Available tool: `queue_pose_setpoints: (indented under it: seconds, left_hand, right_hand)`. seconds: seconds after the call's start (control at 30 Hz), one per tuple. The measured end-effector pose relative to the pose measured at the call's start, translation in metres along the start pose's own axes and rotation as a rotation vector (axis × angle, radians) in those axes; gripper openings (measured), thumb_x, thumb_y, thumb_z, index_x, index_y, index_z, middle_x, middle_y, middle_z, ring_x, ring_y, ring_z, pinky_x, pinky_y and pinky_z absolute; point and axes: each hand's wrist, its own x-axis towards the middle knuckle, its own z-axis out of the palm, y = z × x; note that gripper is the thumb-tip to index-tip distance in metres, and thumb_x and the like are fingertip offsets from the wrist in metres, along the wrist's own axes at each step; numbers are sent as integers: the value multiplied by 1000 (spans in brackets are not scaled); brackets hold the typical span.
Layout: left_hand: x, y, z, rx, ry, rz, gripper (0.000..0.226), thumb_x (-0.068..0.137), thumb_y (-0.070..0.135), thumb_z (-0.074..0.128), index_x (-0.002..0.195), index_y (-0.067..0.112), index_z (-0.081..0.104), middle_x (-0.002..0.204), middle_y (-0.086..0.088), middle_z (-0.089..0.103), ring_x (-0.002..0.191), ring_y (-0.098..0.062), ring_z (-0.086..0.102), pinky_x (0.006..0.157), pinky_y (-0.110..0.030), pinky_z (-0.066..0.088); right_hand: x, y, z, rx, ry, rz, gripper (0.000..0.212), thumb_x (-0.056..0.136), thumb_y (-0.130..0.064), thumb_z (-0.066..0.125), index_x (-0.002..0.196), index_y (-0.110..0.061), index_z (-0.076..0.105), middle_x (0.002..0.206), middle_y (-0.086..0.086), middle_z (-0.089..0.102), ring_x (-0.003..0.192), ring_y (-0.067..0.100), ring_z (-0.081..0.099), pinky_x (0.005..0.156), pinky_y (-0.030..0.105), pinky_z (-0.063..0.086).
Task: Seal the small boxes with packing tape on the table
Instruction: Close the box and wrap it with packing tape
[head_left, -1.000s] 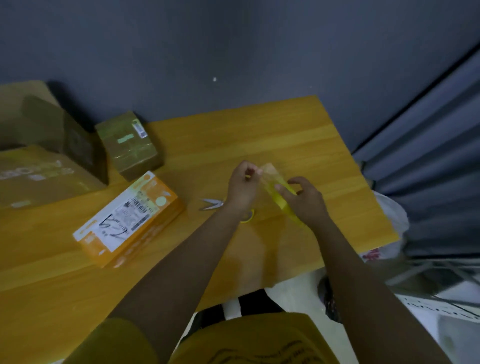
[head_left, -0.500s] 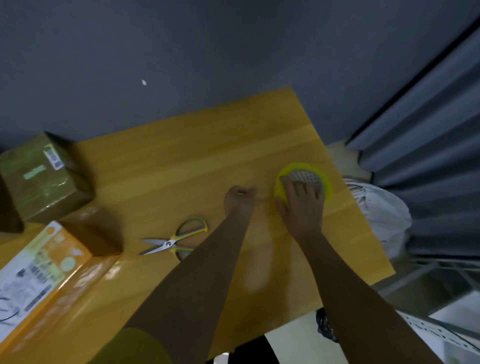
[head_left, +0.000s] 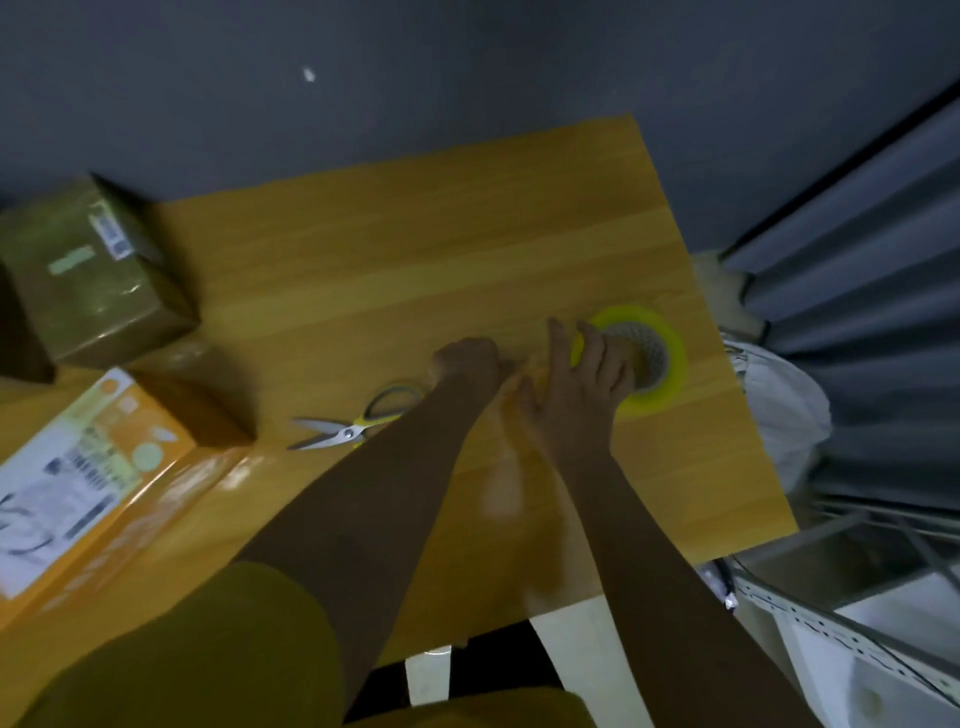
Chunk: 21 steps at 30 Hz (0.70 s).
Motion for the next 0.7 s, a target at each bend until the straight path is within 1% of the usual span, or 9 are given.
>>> queue_pose_setpoints:
  seconds: [0.13, 0.23, 0.33, 0.4, 0.47, 0.5, 0.53, 0.6, 0.7]
  left_hand:
    - [-47, -69, -18, -88, 108, 81, 40, 99, 48, 38, 96, 14, 60, 102, -11, 67, 99, -30, 63, 72, -32, 43]
    - [-91, -140, -27, -123, 290, 55, 33, 99, 38, 41, 96, 11, 60, 99, -15, 66, 98, -33, 61, 73, -35, 45]
    - [-131, -218, -27, -51, 570, 114, 30, 94, 33, 49, 89, 9, 65, 91, -16, 61, 93, -37, 58, 74, -39, 46]
    - [-155, -265, -26, -13, 741, 75, 37, 83, 45, 50, 93, 13, 67, 96, -14, 59, 94, -37, 56, 75, -41, 46]
    - [-175, -305, -32, -72, 639, -12, 65, 76, 65, 47, 125, 23, 58, 128, -14, 48, 120, -37, 43, 95, -50, 36]
    - [-181, -325, -34, -104, 490, -42, 82, 73, 75, 49, 141, 31, 41, 146, -13, 31, 134, -35, 27, 105, -53, 24]
    - [-184, -344, -36, -95, 335, -50, 97, 69, 81, 52, 150, 38, 19, 156, -9, 10, 143, -32, 8, 111, -55, 13]
    - [-185, -369, -37, -27, 110, -15, 117, 63, 83, 58, 149, 43, -10, 158, -1, -21, 145, -32, -17, 113, -60, 0]
    - [-184, -382, -25, -8, 41, 57, 124, 62, 81, 62, 145, 46, -23, 155, -1, -29, 144, -35, -17, 111, -63, 5]
  right_hand:
    - [-7, -58, -18, 224, -21, -84, 55, 79, -21, 36, 130, -14, 54, 131, 16, 49, 118, 33, 37, 89, 50, 36]
    - [-22, -112, -19, 439, -84, -108, 58, 75, -18, 34, 127, -10, 57, 127, 18, 49, 117, 33, 39, 92, 47, 37]
    - [-47, -169, -10, 622, -193, -120, 46, 82, -11, 40, 124, -7, 59, 120, 17, 50, 111, 37, 49, 95, 42, 36]
    - [-67, -208, -9, 798, -252, -24, 36, 86, -7, 48, 120, -4, 58, 116, 13, 49, 104, 33, 53, 90, 45, 46]
    - [-85, -249, -17, 1059, -303, 215, 35, 87, -7, 56, 121, -2, 54, 110, 8, 47, 96, 24, 54, 83, 31, 51]
    - [-92, -269, -23, 1192, -345, 397, 37, 88, -8, 58, 125, -3, 51, 109, 7, 47, 92, 18, 53, 77, 19, 48]
    - [-98, -287, -27, 1336, -401, 597, 39, 91, -8, 57, 129, -7, 47, 108, 6, 48, 89, 14, 52, 73, 16, 44]
    - [-107, -312, -31, 1593, -558, 894, 33, 94, -17, 51, 127, -17, 45, 102, -1, 54, 89, 10, 52, 76, 24, 42]
    - [-116, -333, -36, 1728, -693, 1019, 17, 94, -22, 45, 93, -13, 59, 81, -2, 61, 79, 12, 57, 67, 26, 45]
